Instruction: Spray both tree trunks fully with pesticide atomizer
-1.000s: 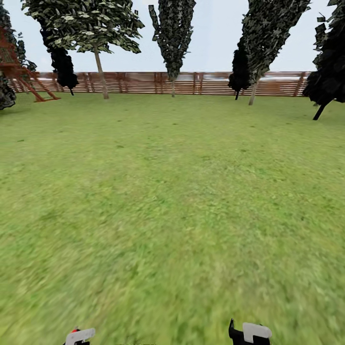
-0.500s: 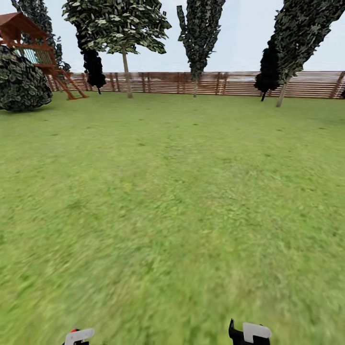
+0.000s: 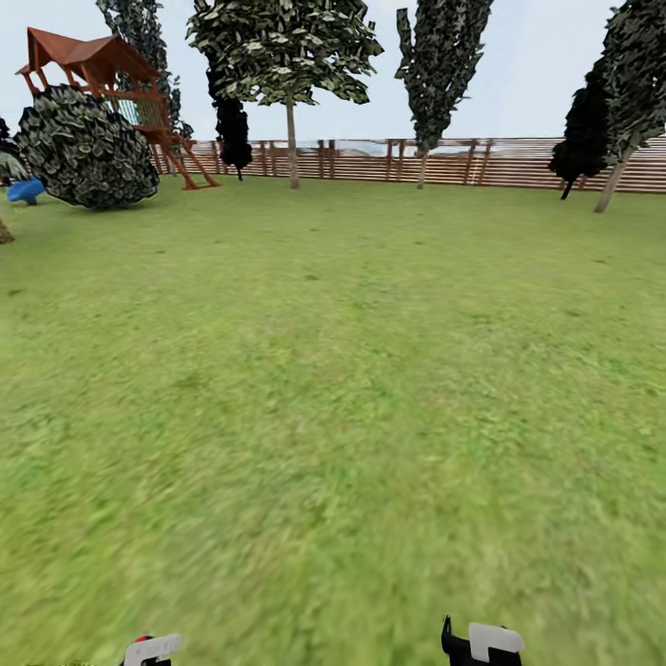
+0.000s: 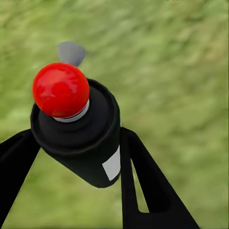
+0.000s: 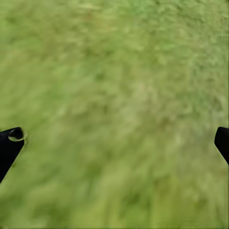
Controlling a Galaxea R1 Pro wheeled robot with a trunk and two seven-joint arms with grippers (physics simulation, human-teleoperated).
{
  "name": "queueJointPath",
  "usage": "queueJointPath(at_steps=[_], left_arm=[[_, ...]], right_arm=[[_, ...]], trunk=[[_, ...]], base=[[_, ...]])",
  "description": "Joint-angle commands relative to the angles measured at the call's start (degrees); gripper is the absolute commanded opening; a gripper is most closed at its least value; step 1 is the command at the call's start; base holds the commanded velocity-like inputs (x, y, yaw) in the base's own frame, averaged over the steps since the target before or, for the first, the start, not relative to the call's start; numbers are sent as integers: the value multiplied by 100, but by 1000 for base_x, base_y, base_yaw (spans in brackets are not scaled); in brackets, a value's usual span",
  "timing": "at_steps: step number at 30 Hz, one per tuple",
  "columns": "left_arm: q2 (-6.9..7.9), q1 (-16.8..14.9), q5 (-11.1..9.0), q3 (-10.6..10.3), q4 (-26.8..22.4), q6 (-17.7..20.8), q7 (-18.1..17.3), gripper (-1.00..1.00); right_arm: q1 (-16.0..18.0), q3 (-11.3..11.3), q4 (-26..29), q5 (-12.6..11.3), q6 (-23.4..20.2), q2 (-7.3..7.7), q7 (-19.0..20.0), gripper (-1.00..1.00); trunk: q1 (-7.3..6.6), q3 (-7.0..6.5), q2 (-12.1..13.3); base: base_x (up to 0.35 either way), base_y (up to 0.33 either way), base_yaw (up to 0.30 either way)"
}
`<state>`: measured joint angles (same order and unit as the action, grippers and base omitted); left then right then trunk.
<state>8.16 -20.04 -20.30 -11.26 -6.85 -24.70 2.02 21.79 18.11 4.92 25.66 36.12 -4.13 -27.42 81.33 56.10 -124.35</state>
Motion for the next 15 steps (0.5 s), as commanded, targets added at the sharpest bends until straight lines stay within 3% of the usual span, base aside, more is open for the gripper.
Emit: queueJointPath(at_steps=[1, 12, 15], left_arm=[[1, 0, -1, 1, 0, 0, 0, -100], [1, 0, 0, 1, 0, 0, 0, -100], [6, 0, 0, 1, 0, 0, 0, -100]], right_arm=[[0, 0, 0, 0, 0, 0, 0, 100], [0, 1, 0, 0, 0, 0, 6, 100], [0, 0, 0, 0, -5, 0, 6, 100]], trunk=[[0, 0, 0], [0, 0, 0], [0, 0, 0]], base=[[285, 0, 283], [330, 0, 280], [335, 0, 64]])
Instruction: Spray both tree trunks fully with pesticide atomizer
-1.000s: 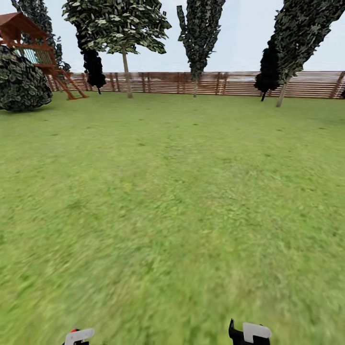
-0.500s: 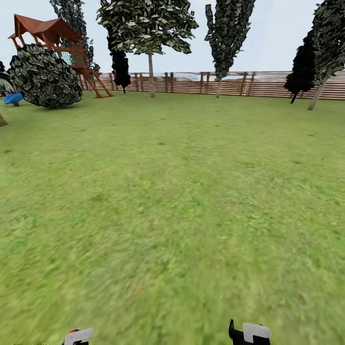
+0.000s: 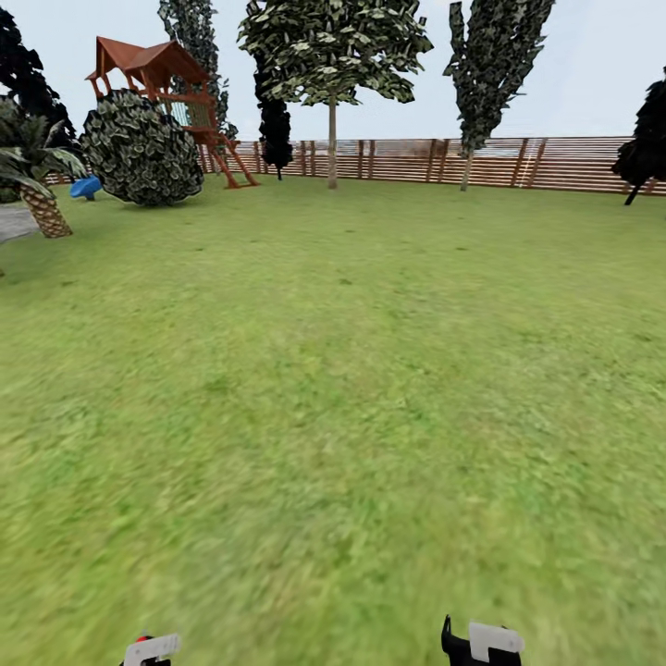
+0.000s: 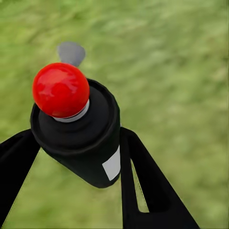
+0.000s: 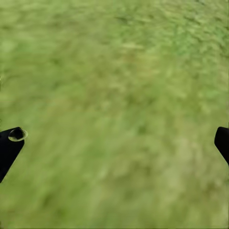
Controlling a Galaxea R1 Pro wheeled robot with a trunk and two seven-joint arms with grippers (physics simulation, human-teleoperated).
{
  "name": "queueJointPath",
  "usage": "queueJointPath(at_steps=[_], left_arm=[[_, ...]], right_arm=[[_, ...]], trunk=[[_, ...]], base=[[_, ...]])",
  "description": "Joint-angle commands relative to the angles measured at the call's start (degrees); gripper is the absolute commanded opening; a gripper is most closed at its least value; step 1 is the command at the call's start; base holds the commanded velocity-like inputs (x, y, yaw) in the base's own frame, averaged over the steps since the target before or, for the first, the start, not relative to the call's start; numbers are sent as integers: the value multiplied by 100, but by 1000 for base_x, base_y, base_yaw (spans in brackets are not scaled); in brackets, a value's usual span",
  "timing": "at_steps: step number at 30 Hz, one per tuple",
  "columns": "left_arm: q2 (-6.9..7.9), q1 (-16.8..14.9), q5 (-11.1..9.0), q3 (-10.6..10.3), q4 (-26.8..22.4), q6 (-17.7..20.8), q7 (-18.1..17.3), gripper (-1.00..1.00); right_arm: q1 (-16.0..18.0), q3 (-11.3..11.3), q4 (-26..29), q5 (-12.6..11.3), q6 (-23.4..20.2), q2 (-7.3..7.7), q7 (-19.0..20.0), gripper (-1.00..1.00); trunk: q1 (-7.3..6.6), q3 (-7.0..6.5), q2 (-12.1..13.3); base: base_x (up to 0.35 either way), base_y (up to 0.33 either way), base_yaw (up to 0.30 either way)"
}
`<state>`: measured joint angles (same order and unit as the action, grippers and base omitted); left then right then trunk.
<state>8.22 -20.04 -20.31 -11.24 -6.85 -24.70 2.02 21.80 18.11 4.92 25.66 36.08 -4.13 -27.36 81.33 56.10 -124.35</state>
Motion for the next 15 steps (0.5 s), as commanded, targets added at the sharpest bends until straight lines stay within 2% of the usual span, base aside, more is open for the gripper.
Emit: queueJointPath(at_steps=[1, 15], left_arm=[[2, 0, 1, -1, 0, 0, 0, -100], [7, 0, 1, -1, 0, 9, 0, -100]], right_arm=[[-2, 0, 0, 0, -2, 0, 1, 100], [0, 0, 0, 0, -13, 0, 3, 100]], trunk=[[0, 0, 0], [0, 0, 0]], base=[[335, 0, 15], [335, 0, 1]])
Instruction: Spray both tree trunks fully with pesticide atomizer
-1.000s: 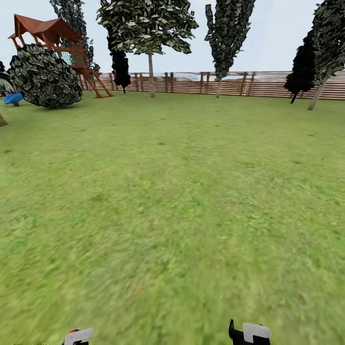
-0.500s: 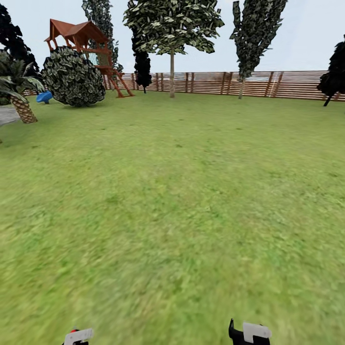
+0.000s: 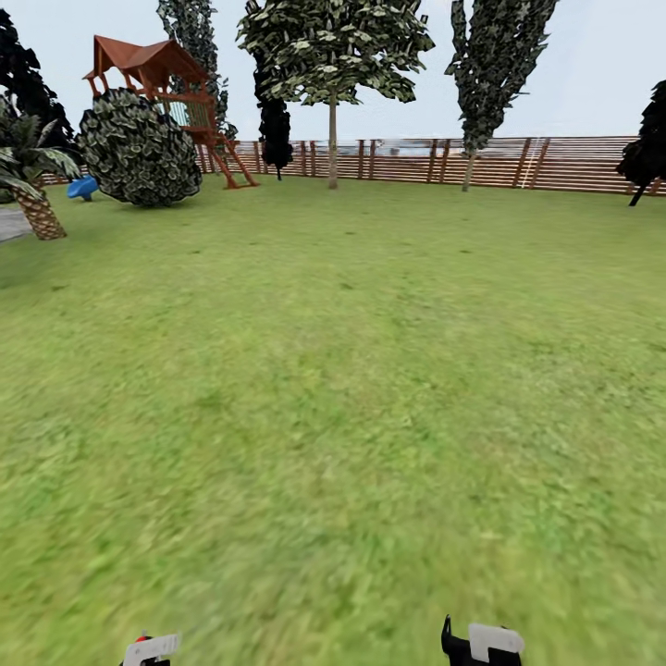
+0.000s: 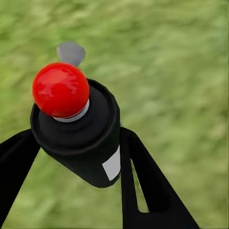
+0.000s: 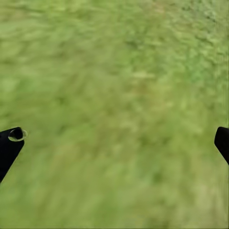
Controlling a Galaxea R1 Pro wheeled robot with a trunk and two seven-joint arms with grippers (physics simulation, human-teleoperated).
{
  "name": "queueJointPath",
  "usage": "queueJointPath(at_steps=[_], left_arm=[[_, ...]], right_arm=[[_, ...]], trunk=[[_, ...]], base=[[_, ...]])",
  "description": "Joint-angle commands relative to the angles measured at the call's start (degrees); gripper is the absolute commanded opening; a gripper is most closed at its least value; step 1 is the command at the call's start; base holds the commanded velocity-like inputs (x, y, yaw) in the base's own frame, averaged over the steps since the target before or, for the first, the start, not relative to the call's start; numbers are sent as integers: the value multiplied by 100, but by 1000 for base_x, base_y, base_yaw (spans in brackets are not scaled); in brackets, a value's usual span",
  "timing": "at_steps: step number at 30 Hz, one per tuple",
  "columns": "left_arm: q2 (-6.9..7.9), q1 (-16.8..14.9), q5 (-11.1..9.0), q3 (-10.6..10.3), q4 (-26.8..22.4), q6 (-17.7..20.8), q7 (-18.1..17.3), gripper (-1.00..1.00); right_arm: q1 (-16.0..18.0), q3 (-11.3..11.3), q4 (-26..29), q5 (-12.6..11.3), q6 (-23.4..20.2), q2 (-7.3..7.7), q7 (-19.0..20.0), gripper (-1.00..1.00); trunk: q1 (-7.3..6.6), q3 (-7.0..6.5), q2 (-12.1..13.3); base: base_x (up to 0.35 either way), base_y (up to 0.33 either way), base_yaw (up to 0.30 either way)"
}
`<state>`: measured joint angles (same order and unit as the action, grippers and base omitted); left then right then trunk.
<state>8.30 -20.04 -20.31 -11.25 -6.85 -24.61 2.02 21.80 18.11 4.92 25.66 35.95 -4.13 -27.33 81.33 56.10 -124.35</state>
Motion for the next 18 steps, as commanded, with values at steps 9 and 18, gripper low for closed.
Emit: queueJointPath(at_steps=[9, 18], left_arm=[[3, 0, 0, 0, 0, 0, 0, -100], [18, 3, 1, 75, 0, 1, 18, -100]], right_arm=[[0, 2, 0, -1, 0, 0, 0, 100], [0, 2, -13, -8, 0, -3, -1, 100]], trunk=[[0, 0, 0], [0, 0, 0]], base=[[335, 0, -6], [335, 0, -81]])
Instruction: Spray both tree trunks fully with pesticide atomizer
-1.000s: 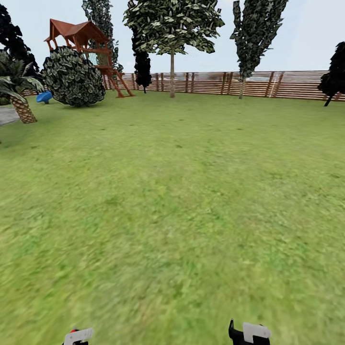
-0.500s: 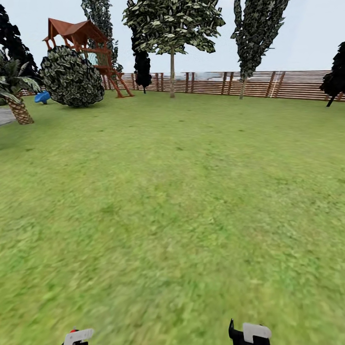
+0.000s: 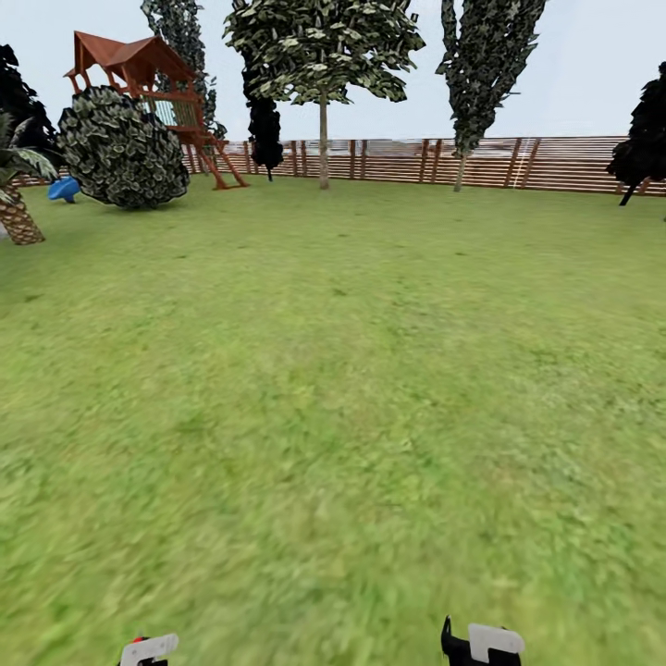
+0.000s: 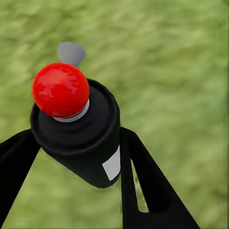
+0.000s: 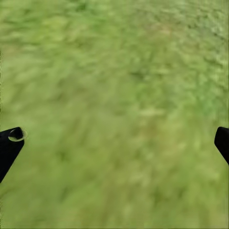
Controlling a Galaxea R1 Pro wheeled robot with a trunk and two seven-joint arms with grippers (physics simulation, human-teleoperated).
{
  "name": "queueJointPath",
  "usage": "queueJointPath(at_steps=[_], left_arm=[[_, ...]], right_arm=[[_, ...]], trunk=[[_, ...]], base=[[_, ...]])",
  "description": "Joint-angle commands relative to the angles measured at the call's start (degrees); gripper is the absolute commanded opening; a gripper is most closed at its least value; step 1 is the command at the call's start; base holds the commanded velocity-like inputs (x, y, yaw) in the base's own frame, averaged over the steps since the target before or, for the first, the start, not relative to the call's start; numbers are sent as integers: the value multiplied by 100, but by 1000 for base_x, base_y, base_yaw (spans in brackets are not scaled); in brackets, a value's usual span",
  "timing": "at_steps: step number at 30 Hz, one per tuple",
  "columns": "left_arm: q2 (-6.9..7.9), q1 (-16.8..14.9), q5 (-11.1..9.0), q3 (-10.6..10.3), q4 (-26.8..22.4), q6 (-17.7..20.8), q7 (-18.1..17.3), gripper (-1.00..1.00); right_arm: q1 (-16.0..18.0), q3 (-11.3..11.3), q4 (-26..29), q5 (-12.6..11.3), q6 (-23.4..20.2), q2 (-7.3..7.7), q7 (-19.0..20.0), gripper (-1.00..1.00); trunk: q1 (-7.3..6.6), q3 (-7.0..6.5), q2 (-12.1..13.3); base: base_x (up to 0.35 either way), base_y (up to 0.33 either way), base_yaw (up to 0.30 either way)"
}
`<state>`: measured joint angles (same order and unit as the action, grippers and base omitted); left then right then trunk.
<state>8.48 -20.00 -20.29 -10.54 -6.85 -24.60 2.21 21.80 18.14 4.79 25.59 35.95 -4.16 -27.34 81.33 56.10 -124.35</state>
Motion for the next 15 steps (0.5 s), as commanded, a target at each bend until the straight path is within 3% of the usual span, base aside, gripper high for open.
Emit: queueJointPath(at_steps=[1, 15], left_arm=[[-2, 0, 1, 5, -1, -1, 0, -100], [-5, 2, 7, 8, 1, -1, -1, -100]], right_arm=[[0, -1, -2, 0, 0, -5, 0, 100], [-13, 9, -317, -10, -34, -2, 1, 100]], trunk=[[0, 0, 0], [0, 0, 0]], base=[[335, 0, -1], [335, 0, 0]])
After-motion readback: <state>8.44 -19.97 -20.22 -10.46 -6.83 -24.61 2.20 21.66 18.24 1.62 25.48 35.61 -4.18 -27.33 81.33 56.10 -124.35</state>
